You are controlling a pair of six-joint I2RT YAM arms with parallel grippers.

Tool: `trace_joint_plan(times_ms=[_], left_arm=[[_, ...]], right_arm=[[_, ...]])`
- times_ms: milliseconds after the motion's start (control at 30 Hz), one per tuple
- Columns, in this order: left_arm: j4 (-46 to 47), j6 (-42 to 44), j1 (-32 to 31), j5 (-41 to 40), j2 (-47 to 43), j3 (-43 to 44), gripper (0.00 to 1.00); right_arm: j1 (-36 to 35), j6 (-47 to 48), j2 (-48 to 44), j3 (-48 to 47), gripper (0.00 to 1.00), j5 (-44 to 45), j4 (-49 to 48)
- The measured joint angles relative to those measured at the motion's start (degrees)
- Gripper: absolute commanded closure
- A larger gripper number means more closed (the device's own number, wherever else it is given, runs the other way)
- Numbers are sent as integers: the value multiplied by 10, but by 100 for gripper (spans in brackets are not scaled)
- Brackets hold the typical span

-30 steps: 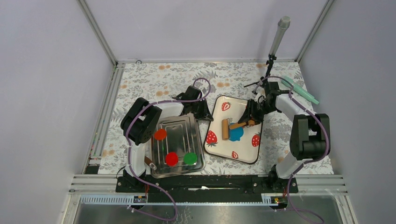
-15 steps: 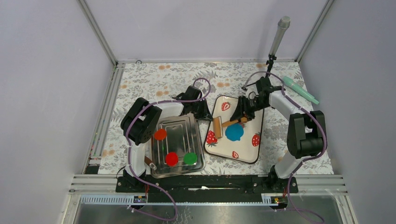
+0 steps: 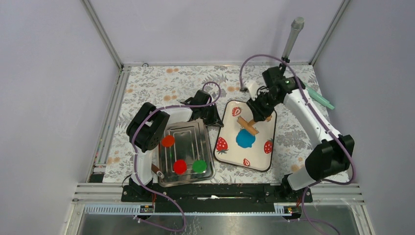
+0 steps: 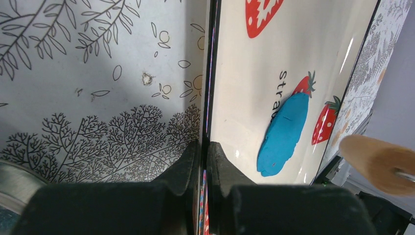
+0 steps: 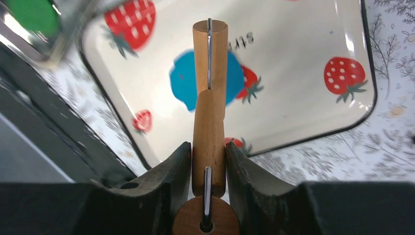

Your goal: Roll out the dumpling wrappers from the dough

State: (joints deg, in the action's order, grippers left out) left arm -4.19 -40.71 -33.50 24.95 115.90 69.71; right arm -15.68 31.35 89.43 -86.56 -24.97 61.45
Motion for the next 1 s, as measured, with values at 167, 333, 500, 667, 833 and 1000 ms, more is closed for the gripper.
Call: trace_joint_plan(times_ms=[167, 333, 500, 667, 833, 1000], left_arm=[[0, -2, 0, 0, 0, 0, 100], [0, -2, 0, 0, 0, 0, 100], [0, -2, 0, 0, 0, 0, 100], [0, -2, 0, 0, 0, 0, 100], [0, -3, 1, 1, 1, 0, 100], [0, -4, 1, 2, 1, 0, 100]], right_arm=[[-86, 85, -39, 75, 100, 130, -10], [-153, 120, -45, 111, 100, 197, -46], [-192, 134, -45, 132, 100, 235, -66], [-235, 138, -45, 163, 100, 257, -80], [-269, 143, -46, 187, 100, 280, -84], [-288, 143, -52, 200, 100, 292, -84]])
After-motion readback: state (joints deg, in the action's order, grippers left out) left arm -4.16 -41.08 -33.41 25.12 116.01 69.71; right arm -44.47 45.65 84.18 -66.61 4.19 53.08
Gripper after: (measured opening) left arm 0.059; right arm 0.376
